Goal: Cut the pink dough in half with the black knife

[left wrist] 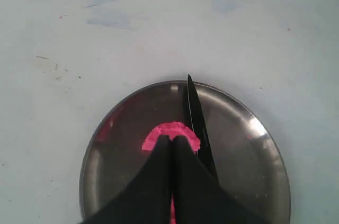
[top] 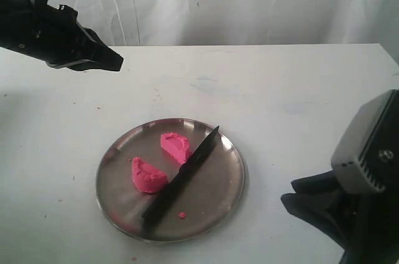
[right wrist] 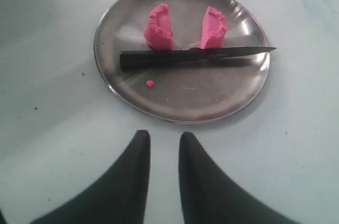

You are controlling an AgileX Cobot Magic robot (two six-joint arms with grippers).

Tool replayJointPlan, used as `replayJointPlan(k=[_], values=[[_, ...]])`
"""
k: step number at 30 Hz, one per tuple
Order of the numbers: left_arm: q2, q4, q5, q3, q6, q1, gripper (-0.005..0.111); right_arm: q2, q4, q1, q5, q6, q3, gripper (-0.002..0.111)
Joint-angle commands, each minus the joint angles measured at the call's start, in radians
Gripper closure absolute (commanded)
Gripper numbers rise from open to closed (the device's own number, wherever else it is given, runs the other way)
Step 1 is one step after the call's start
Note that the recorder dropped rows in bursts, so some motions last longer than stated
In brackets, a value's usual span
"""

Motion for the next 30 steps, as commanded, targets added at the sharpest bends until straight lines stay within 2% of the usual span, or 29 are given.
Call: replayJointPlan(k=[1, 4, 8, 20, 24, 30], values=[[-0.011, -0.02, 0.009, 0.007, 0.0, -0.002, 0.107, -0.043, -0.178, -0.025, -0.098, -0.012, 0.052, 0.089], [-0.011, -0.02, 0.009, 0.007, 0.0, -0.002, 0.107, -0.152, -0.213, -0.121, -0.281, -0.012, 0.167, 0.089], [-0.011, -0.02, 0.009, 0.007, 0.0, -0.002, 0.107, -0.304, -0.22, -0.23, -0.298, -0.012, 0.284, 0.089], [-0.011, -0.02, 0.009, 0.007, 0.0, -0.002, 0.107, -0.595, -0.217, -0.35, -0.307, -0.012, 0.509, 0.089], [-0.011, -0.02, 0.009, 0.007, 0.0, -0.002, 0.107, -0.672, -0.212, -0.386, -0.297, -0.012, 0.515, 0.089], [-0.011, -0.02, 0.009, 0.007, 0.0, -0.002, 0.107, -0.729, -0.201, -0.436, -0.167, -0.012, 0.515, 0.089]])
